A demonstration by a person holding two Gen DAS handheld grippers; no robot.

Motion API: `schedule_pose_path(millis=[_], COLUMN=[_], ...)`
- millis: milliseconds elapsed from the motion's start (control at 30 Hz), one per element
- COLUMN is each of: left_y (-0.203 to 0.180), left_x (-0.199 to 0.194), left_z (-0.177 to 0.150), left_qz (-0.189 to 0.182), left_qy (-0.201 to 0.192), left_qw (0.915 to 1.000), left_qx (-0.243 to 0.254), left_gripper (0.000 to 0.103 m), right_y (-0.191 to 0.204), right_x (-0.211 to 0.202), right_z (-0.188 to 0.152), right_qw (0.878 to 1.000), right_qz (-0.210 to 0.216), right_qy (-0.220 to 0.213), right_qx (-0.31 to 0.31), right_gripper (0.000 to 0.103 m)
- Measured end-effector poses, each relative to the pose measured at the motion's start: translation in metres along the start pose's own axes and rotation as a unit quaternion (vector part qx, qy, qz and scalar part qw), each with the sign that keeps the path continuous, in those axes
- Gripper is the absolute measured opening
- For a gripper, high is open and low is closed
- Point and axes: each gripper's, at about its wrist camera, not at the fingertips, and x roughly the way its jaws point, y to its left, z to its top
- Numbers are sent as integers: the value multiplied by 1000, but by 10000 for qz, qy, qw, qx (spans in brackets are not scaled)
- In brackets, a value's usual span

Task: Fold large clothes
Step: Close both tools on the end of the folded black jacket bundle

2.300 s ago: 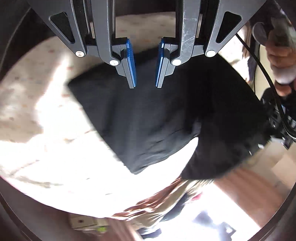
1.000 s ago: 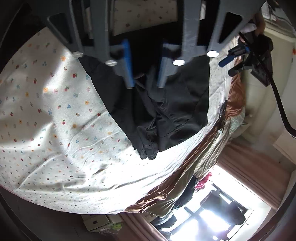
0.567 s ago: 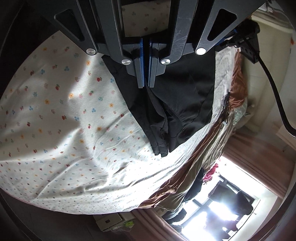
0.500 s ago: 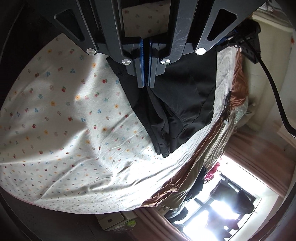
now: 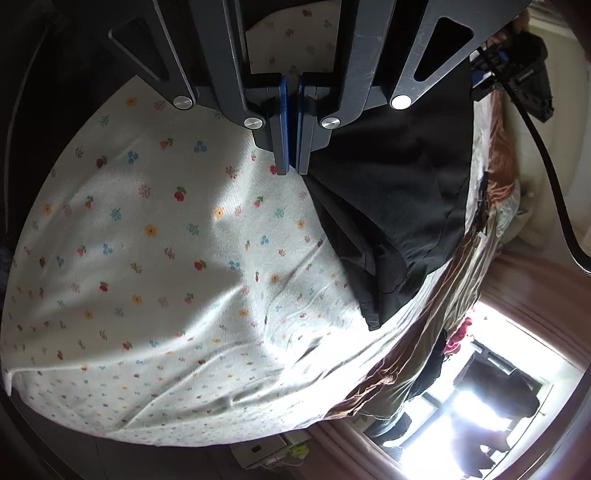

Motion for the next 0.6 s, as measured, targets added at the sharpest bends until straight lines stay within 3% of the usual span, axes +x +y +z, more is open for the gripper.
schedule_pose_path(millis=[167,233,333,400,433,500,600], left_y=[1,1,4,5,6,7,10], left_x=[-4,-2,0,0,0,0,3], left_z=[3,8,15,21,24,32,45], left_qz=[-35,35,53,121,174,185,192], left_qy=[-36,-69,-77,-123,-152,-228,-280], left_qw=[10000,9999,10000,9998,9997,9996,9994], left_qx=[42,65,23,34,36,3,-43], left_gripper=[36,36,39,45,51,57,57], right_y=[0,2,3,7,11,22,42], right_x=[-5,3,-1,-7,-9,-7,5], right_z=[6,5,12,24,30,44,61], right_qw=[9999,9991,9978,9983,9984,9978,9964], right_qz=[15,-225,-505,-349,-286,-227,-86], right_qy=[96,295,273,173,146,145,245], right_qx=[-47,-184,-336,-434,-459,-603,-802], right_gripper=[2,3,23,52,58,62,62])
